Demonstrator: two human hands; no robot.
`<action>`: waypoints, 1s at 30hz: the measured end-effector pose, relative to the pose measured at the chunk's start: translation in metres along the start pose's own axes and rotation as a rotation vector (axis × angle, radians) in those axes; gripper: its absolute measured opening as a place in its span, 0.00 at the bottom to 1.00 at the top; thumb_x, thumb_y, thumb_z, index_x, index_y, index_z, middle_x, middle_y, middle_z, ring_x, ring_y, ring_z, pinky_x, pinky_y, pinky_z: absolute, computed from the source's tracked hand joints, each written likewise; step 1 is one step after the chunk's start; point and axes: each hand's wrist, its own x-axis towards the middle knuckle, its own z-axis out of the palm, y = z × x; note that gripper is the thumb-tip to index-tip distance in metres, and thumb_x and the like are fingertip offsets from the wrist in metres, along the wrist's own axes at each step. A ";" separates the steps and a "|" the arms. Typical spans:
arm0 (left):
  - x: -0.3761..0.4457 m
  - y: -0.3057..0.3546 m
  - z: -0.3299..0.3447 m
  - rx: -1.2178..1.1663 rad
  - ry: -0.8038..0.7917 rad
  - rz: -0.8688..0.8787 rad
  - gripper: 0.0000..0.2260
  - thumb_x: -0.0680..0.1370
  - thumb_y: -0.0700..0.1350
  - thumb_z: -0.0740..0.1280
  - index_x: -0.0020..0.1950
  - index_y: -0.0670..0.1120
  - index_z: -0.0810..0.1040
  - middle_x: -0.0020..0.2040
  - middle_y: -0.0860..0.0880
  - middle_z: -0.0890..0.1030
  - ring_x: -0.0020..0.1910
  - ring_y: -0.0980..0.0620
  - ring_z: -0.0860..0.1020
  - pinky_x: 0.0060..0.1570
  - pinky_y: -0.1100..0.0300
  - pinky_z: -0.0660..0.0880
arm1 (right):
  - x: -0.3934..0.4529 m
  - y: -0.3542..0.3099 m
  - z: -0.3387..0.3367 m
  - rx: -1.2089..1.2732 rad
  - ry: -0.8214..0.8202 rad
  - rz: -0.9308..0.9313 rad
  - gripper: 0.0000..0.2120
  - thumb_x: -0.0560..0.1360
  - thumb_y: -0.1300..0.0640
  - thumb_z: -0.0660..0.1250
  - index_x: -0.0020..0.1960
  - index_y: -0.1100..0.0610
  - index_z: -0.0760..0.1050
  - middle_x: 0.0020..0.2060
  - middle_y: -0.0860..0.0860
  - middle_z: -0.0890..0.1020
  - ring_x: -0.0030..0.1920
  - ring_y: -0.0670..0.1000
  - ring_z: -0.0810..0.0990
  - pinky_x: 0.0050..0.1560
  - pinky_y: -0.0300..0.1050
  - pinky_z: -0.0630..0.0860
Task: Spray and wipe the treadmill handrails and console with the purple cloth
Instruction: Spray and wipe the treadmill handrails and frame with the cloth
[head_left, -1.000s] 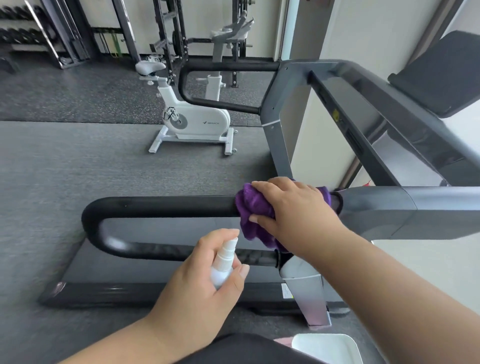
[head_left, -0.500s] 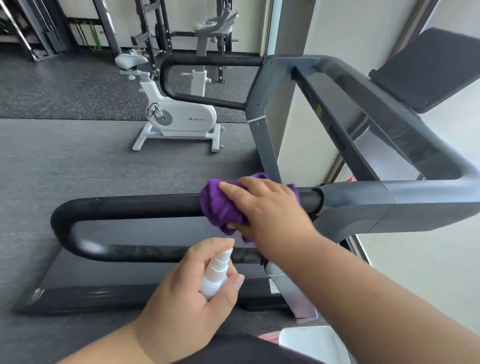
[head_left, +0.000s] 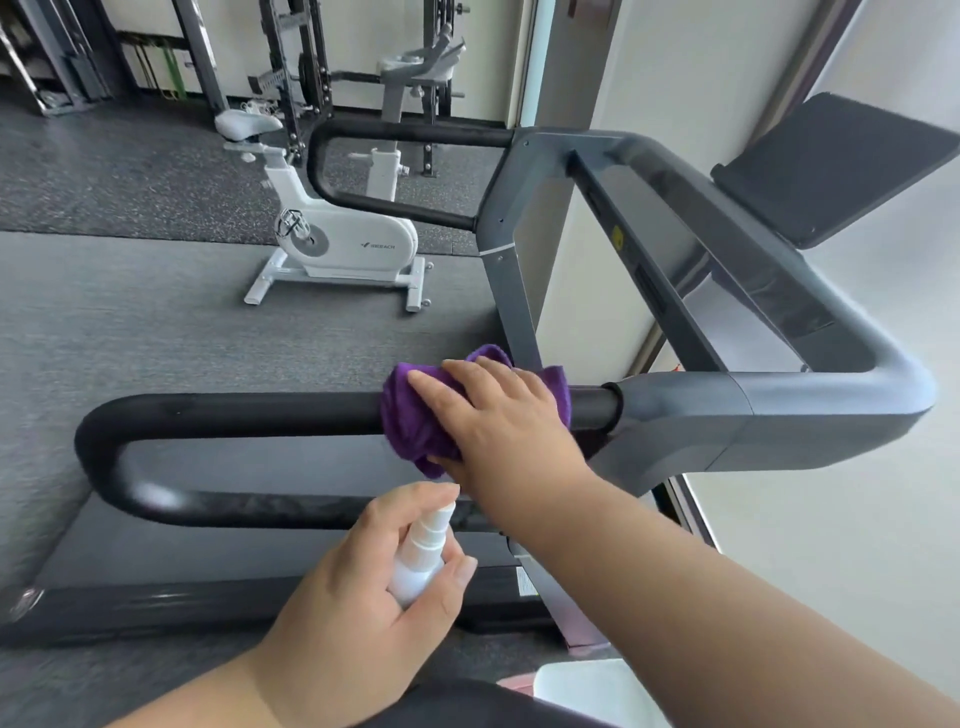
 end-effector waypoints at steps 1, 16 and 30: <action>0.001 0.001 0.001 0.002 -0.005 0.009 0.25 0.76 0.51 0.67 0.69 0.66 0.62 0.44 0.61 0.79 0.40 0.58 0.80 0.44 0.72 0.73 | 0.001 0.002 0.000 0.019 -0.003 0.005 0.41 0.68 0.42 0.74 0.77 0.50 0.62 0.67 0.51 0.74 0.66 0.57 0.73 0.62 0.57 0.71; -0.003 0.006 0.003 0.039 -0.004 -0.043 0.25 0.75 0.53 0.67 0.68 0.68 0.63 0.45 0.61 0.80 0.40 0.59 0.80 0.45 0.75 0.72 | -0.001 0.033 -0.006 -0.072 -0.016 0.082 0.34 0.63 0.36 0.71 0.64 0.52 0.73 0.55 0.50 0.79 0.49 0.57 0.81 0.47 0.51 0.75; -0.005 0.015 0.000 0.072 -0.030 -0.066 0.25 0.75 0.55 0.66 0.68 0.71 0.62 0.45 0.62 0.79 0.39 0.60 0.79 0.42 0.73 0.72 | 0.007 0.046 -0.016 -0.153 -0.173 -0.003 0.38 0.64 0.34 0.71 0.68 0.49 0.67 0.56 0.49 0.78 0.46 0.56 0.81 0.44 0.49 0.77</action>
